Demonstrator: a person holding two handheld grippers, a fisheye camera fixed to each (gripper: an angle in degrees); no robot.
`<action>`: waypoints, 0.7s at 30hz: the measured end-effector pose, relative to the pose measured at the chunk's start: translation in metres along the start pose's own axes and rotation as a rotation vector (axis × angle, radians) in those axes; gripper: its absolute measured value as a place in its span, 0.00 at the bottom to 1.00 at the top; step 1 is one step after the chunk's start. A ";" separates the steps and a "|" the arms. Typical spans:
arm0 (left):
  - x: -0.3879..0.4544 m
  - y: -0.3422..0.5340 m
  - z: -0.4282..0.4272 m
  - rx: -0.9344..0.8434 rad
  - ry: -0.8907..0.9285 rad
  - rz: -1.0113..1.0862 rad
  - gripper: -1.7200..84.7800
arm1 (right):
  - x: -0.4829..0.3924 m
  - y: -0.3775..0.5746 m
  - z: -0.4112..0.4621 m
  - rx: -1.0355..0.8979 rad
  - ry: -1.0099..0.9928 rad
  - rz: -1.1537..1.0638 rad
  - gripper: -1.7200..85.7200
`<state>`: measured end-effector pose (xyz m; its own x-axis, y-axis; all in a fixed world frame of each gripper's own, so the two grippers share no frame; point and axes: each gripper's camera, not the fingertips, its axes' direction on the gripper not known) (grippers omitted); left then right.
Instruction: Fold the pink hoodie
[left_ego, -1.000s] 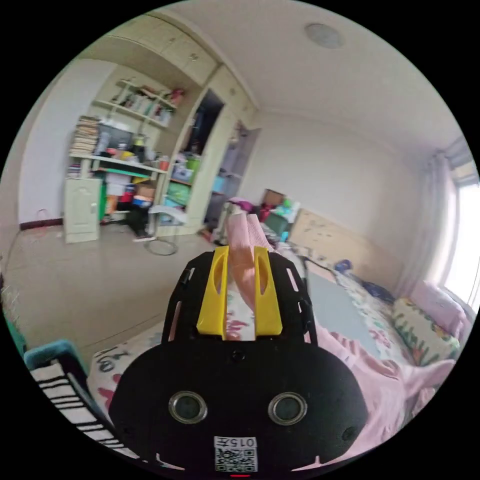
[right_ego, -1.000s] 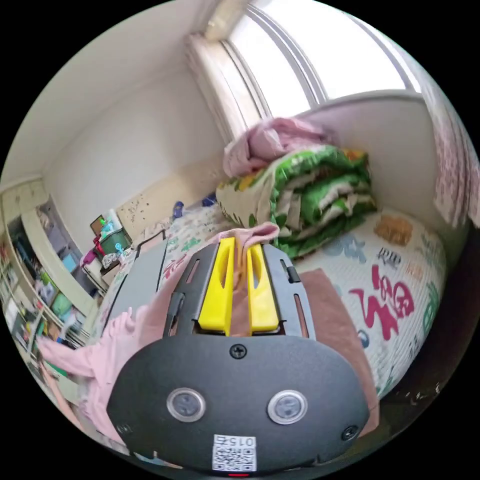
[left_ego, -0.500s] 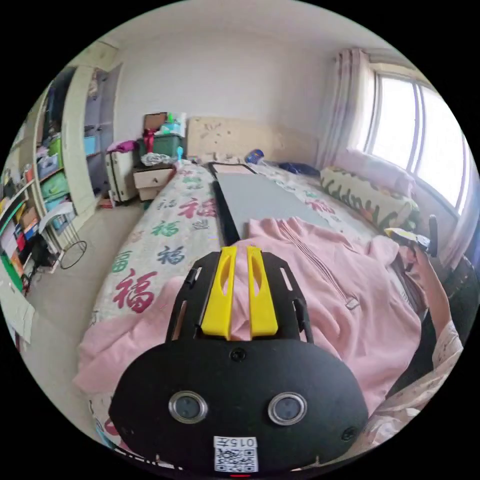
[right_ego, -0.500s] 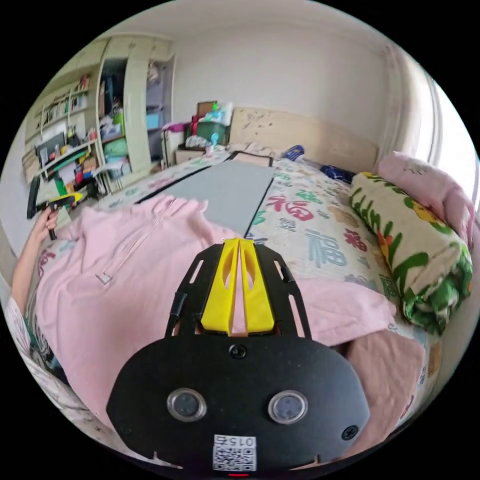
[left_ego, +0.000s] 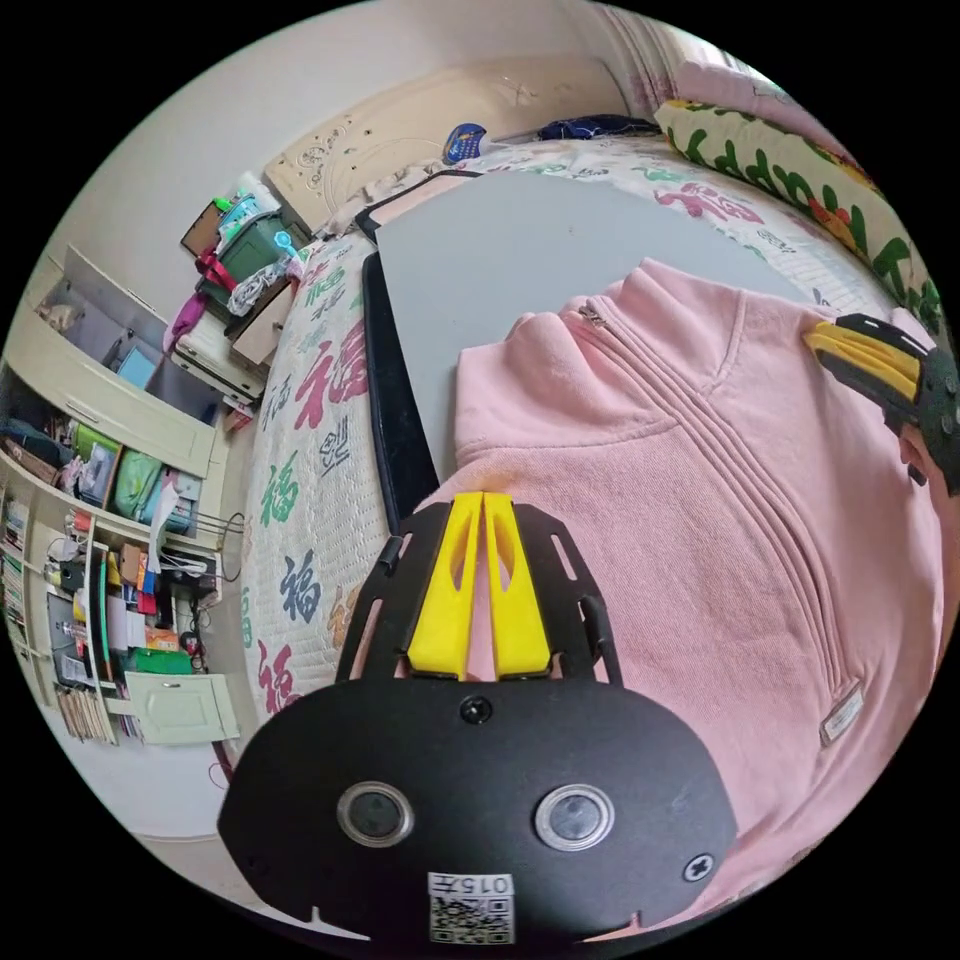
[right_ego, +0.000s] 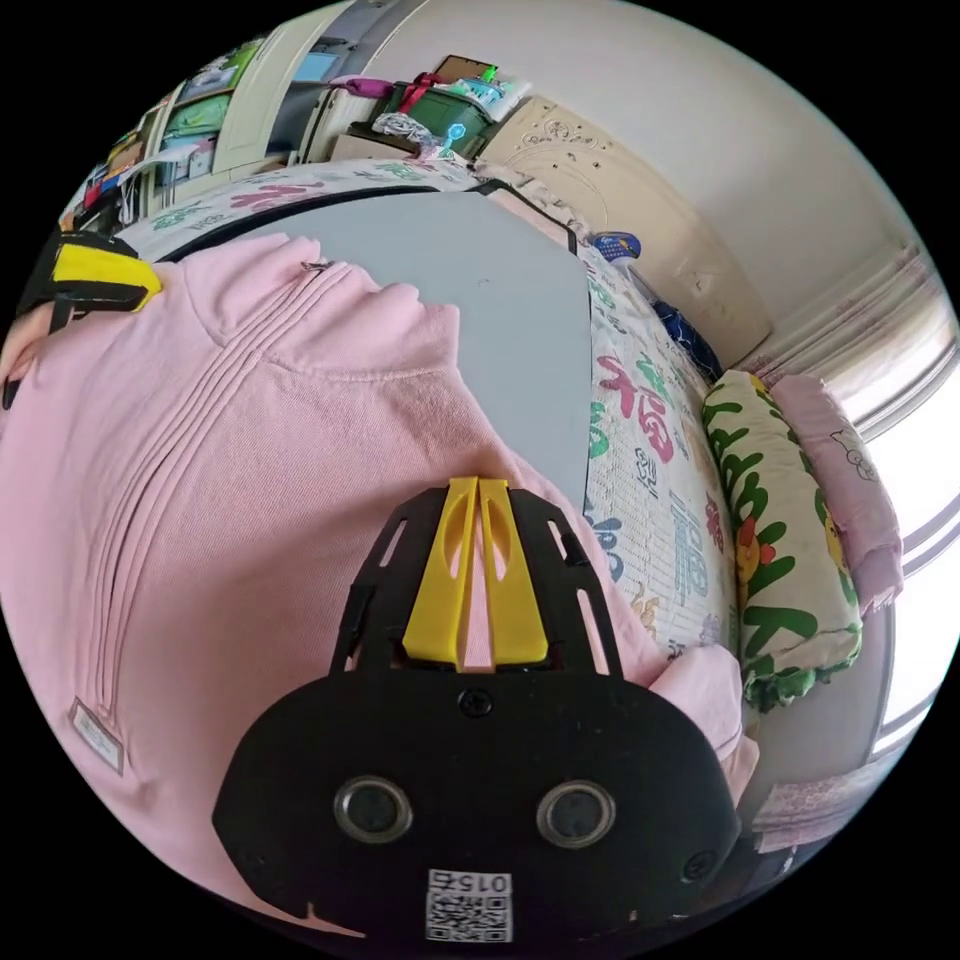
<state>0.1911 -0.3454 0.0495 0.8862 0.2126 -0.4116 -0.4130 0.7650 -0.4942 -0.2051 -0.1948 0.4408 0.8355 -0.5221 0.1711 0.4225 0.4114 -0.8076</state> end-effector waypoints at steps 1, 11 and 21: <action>0.002 -0.003 0.001 -0.003 -0.014 0.008 0.01 | 0.002 -0.003 0.002 -0.004 -0.002 0.006 0.01; -0.012 -0.016 0.008 0.042 -0.108 -0.015 0.01 | 0.011 -0.019 0.052 -0.032 0.123 0.007 0.01; -0.109 0.291 -0.208 0.591 0.225 -0.113 0.04 | 0.070 0.240 -0.060 0.377 -0.196 -0.045 0.01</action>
<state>-0.0695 -0.2726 -0.2087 0.8251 0.0272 -0.5644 -0.0775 0.9948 -0.0654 -0.0662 -0.1777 0.2248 0.8490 -0.4086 0.3349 0.5283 0.6551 -0.5401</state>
